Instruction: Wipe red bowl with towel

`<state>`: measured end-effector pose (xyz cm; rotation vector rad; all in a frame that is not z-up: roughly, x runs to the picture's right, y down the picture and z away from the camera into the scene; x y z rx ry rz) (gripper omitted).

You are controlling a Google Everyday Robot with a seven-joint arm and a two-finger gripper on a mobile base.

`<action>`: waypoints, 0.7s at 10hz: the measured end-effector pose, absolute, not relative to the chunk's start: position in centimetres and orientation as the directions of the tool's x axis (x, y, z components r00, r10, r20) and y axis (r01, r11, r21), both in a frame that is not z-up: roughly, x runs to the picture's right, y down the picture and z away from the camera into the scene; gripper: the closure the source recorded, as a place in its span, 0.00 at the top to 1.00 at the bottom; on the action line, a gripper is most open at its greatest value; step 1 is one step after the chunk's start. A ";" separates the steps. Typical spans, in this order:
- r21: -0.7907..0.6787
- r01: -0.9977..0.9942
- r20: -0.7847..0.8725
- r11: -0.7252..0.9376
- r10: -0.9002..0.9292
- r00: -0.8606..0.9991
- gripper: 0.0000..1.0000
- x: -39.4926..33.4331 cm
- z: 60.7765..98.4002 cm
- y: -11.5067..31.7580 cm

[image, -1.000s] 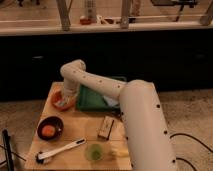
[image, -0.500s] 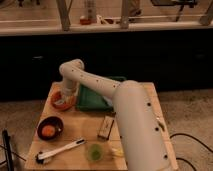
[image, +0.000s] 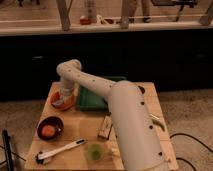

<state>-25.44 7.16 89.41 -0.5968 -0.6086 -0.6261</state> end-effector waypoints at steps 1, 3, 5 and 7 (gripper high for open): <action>-0.318 0.681 0.672 0.660 -0.350 0.653 0.00 -25.5 89.5 7.2; -0.312 0.677 0.663 0.667 -0.357 0.658 0.00 -25.6 89.6 7.3; -0.302 0.669 0.653 0.679 -0.365 0.664 0.00 -25.7 89.8 7.4; -0.301 0.660 0.646 0.689 -0.362 0.672 0.00 -25.5 90.2 7.7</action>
